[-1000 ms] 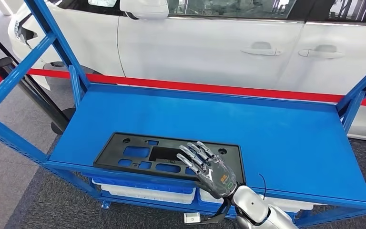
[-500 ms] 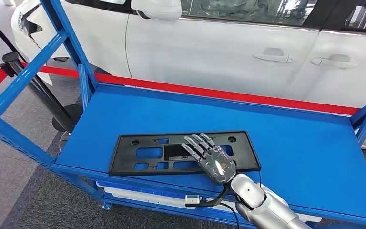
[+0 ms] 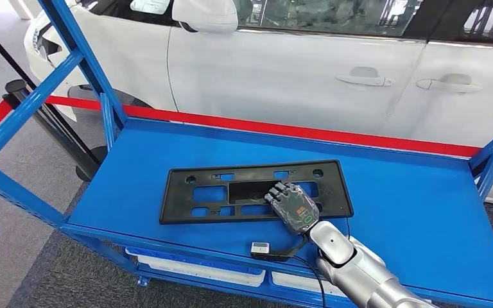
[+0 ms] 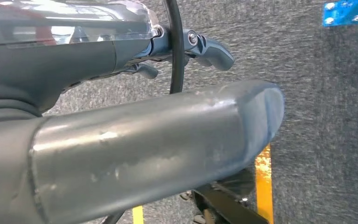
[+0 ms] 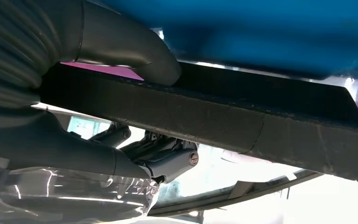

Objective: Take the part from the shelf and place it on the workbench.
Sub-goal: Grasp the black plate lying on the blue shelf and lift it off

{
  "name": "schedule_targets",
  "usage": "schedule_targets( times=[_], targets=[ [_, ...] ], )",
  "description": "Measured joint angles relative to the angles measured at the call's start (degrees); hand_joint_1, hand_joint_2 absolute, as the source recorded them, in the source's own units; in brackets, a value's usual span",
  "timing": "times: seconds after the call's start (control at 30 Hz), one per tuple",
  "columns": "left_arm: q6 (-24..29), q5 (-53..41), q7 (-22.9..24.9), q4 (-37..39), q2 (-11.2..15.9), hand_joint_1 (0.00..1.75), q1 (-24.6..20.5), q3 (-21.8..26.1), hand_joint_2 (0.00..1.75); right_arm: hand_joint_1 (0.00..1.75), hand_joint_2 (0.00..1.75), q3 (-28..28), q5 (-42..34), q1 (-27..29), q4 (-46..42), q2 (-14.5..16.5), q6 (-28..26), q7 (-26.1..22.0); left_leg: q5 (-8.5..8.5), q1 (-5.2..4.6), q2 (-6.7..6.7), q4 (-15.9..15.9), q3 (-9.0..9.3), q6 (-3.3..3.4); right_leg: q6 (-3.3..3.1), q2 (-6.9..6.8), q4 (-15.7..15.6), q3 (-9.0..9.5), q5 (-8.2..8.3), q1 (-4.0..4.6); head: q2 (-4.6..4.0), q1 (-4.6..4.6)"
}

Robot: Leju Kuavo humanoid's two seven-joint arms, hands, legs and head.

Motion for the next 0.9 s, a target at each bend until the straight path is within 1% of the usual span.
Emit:
schedule_targets(
  times=[0.03,0.07,0.1,0.13,0.2,0.23,0.27,0.3,0.33,0.4,0.43,0.47,0.5,0.53,0.57,0.6,0.63,0.67,0.7,0.77,0.8,0.83,0.9],
  targets=[
    [-0.03,0.00,-0.04,0.00,0.03,0.00,0.06,0.00,0.00,1.75,1.75,-0.11,-0.16,0.01,0.01,-0.05,0.04,-0.08,2.04,0.08,-0.01,-3.56,1.75,-0.07,0.16,0.02,0.11,0.13,-0.12,-0.04,0.00,0.00],
    [-0.07,0.00,-0.07,0.00,0.06,0.00,0.05,0.00,0.00,1.75,1.75,-0.24,-0.29,0.00,0.01,-0.15,0.06,-0.15,3.70,0.13,-0.09,-7.33,3.51,-0.03,0.41,0.04,0.30,0.23,-0.30,0.00,0.00,0.00],
    [-0.10,0.00,-0.10,0.00,0.07,0.00,0.04,0.00,0.00,1.75,1.75,-0.37,-0.40,0.00,0.01,-0.32,0.07,-0.19,4.89,0.12,-0.21,-10.32,4.89,0.31,0.73,0.17,0.53,0.31,-0.51,0.10,0.00,0.01],
    [-0.14,-0.01,-0.12,0.00,0.07,0.00,0.04,0.00,0.00,1.75,1.75,-0.46,-0.51,-0.01,0.02,-0.53,0.07,-0.20,5.43,0.08,-0.32,-12.10,5.68,0.77,1.04,0.26,0.69,0.40,-0.68,0.22,0.00,0.01],
    [-0.15,-0.01,-0.15,0.00,0.06,0.00,0.06,0.00,0.00,1.75,1.75,-0.56,-0.80,0.04,0.02,-0.96,0.15,-0.24,5.53,-0.12,-0.41,-12.72,5.85,1.98,1.61,0.45,0.68,0.54,-0.78,0.36,0.00,0.01],
    [-0.15,0.00,-0.15,0.00,0.06,0.00,0.02,0.00,0.00,1.75,1.75,-0.61,-1.09,0.12,0.01,-1.11,0.25,-0.33,5.64,-0.09,-0.37,-12.82,5.97,2.46,1.87,0.43,0.66,0.56,-0.84,0.31,0.00,0.01],
    [-0.15,0.03,-0.15,0.00,0.06,0.00,-0.03,0.00,0.00,1.75,1.75,-0.69,-1.56,0.24,-0.03,-1.20,0.41,-0.54,5.80,-0.05,-0.36,-12.95,6.08,2.87,2.11,0.55,1.13,0.38,-1.26,0.23,0.00,0.01],
    [-0.15,0.08,-0.16,0.00,0.06,0.00,-0.09,0.00,0.00,1.75,1.75,-0.81,-2.09,0.41,-0.15,-1.25,0.61,-0.84,5.97,0.03,-0.34,-13.08,6.17,3.27,2.29,0.76,2.58,-0.24,-2.28,0.15,0.00,0.01],
    [-0.15,0.18,-0.16,0.00,0.06,0.00,-0.15,0.00,0.00,1.75,1.75,-0.95,-2.62,0.61,-0.27,-1.26,0.80,-1.15,6.09,0.08,-0.34,-13.16,6.25,3.55,2.41,1.02,5.24,-1.42,-3.86,0.07,0.00,0.01],
    [-0.15,0.40,-0.17,0.00,0.06,0.00,-0.13,0.00,0.00,1.75,1.75,-1.23,-3.44,1.07,-0.50,-1.26,1.10,-1.72,6.09,0.00,-0.31,-13.17,6.19,3.82,2.48,1.46,12.66,-4.88,-7.23,0.02,0.00,0.01],
    [-0.15,0.49,-0.17,0.00,0.06,0.00,-0.11,0.00,0.00,1.75,1.75,-1.36,-3.91,1.31,-0.59,-1.26,1.23,-2.08,6.06,-0.05,-0.32,-13.16,6.23,3.86,2.45,1.54,15.43,-6.26,-7.91,0.02,0.00,0.01],
    [-0.15,0.55,-0.17,0.00,0.06,0.00,-0.09,0.00,0.00,1.75,1.75,-1.46,-4.69,1.54,-0.80,-1.30,1.45,-2.66,6.01,-0.09,-0.35,-13.16,6.33,3.89,2.34,1.56,16.36,-6.79,-7.47,0.04,0.00,0.01],
    [-0.13,0.67,-0.17,0.00,0.06,0.00,-0.08,0.00,0.00,1.75,1.75,-1.55,-6.07,1.79,-1.14,-1.40,1.84,-3.74,5.95,-0.11,-0.40,-13.15,6.50,3.90,2.11,1.56,15.13,-6.30,-5.98,0.09,0.00,0.01],
    [-0.08,0.79,-0.17,0.00,0.05,0.00,-0.08,0.01,0.00,1.75,1.75,-1.59,-8.00,2.15,-1.91,-1.62,2.44,-5.26,5.87,-0.14,-0.46,-13.16,6.73,3.86,1.74,1.54,12.10,-4.91,-3.86,0.20,0.00,0.01],
    [-0.02,0.95,-0.18,0.00,-0.01,0.00,-0.09,0.01,0.00,1.75,1.75,-1.62,-10.44,2.56,-3.07,-2.09,3.11,-7.18,5.79,-0.12,-0.51,-13.16,6.96,3.80,1.20,1.37,8.27,-3.10,-1.88,0.43,0.00,0.01],
    [0.08,1.16,-0.23,0.00,-0.12,0.00,-0.09,0.01,0.00,1.75,1.75,-1.61,-13.65,3.07,-4.60,-2.72,3.73,-9.60,5.63,-0.19,-0.50,-13.13,7.07,3.59,0.64,1.08,4.63,-1.33,-0.68,0.71,0.00,0.01],
    [0.20,1.40,-0.32,0.00,-0.23,0.00,-0.07,0.03,0.00,1.75,1.75,-1.54,-17.56,3.67,-6.88,-3.66,4.27,-12.26,5.50,-0.19,-0.48,-13.15,7.08,3.32,0.25,0.76,2.11,-0.06,-0.21,0.98,0.00,0.01],
    [0.33,1.68,-0.42,0.00,-0.35,0.00,-0.02,0.05,0.00,1.75,1.75,-1.39,-22.02,4.39,-9.56,-4.85,4.60,-15.14,5.36,-0.15,-0.42,-13.20,7.05,2.99,0.01,0.48,0.77,0.63,-0.36,1.25,0.00,0.01],
    [0.52,1.98,-0.55,0.00,-0.44,0.00,0.02,0.08,0.00,1.75,1.75,-1.16,-27.07,5.30,-12.71,-6.19,4.79,-18.13,5.26,-0.12,-0.35,-13.31,7.07,2.61,-0.04,0.35,0.23,0.94,-0.65,1.40,0.00,0.01],
    [1.06,2.59,-0.84,0.00,-0.58,0.00,0.11,0.15,0.00,1.75,1.75,-0.49,-37.77,8.00,-20.72,-9.11,5.04,-23.24,4.85,-0.04,-0.25,-13.09,7.36,1.94,0.01,0.21,-0.70,1.40,-0.29,1.10,0.00,0.01],
    [1.33,2.85,-0.98,0.00,-0.69,0.00,0.14,0.19,0.00,1.75,1.75,-0.23,-42.99,9.64,-25.07,-10.35,5.20,-24.93,3.93,-0.06,-0.16,-12.09,7.11,1.59,-0.05,0.05,-1.20,1.63,-0.05,0.86,0.00,0.00],
    [1.61,3.15,-1.09,0.00,-0.79,0.00,0.21,0.24,0.00,1.75,1.75,-0.06,-47.86,11.33,-29.60,-11.33,5.51,-26.10,2.34,-0.09,-0.07,-10.03,6.34,1.23,-0.11,-0.12,-1.63,1.78,0.20,0.62,0.00,0.00],
    [2.00,3.74,-1.18,0.00,-0.92,0.00,0.47,0.43,0.00,1.75,1.75,-0.17,-55.20,14.61,-37.26,-12.26,6.36,-27.13,-1.82,-0.03,0.11,-3.40,3.36,0.55,-0.31,-0.26,-1.73,1.62,0.23,0.60,0.00,-0.01]
  ],
)
